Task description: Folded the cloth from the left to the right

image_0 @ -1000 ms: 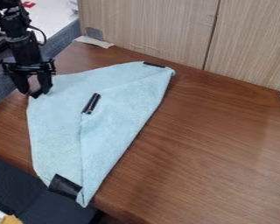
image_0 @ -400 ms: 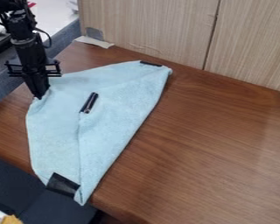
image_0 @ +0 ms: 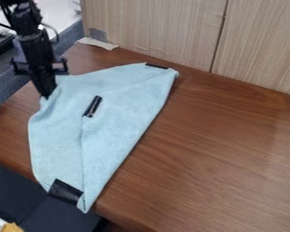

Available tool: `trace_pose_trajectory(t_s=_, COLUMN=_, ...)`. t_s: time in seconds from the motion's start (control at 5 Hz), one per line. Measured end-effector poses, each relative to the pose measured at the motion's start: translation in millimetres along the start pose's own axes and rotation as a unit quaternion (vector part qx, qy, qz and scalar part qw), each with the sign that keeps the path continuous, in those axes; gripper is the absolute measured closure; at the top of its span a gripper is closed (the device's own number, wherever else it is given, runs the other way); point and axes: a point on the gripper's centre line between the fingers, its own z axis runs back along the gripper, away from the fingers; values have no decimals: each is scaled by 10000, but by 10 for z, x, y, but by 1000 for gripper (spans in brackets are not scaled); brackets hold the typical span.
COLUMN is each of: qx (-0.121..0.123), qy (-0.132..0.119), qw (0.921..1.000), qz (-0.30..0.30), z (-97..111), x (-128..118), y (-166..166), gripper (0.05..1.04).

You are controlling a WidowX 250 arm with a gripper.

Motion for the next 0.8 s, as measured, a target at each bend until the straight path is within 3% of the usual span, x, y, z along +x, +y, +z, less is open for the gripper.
trace_pose_trajectory(t_s=0.4, qx=-556, qy=-437, qw=9933, qz=-913, z=339, x=-58, y=-849, gripper=1017)
trace_pose_trajectory(t_s=0.6, qx=-697, qy=-333, qw=9882, qz=-1324, z=287, x=-161, y=-1224, gripper=1020)
trace_pose_trajectory(t_s=0.8, qx=-652, qy=-260, qw=9833, qz=-1678, z=201, x=-246, y=-1480, gripper=1021)
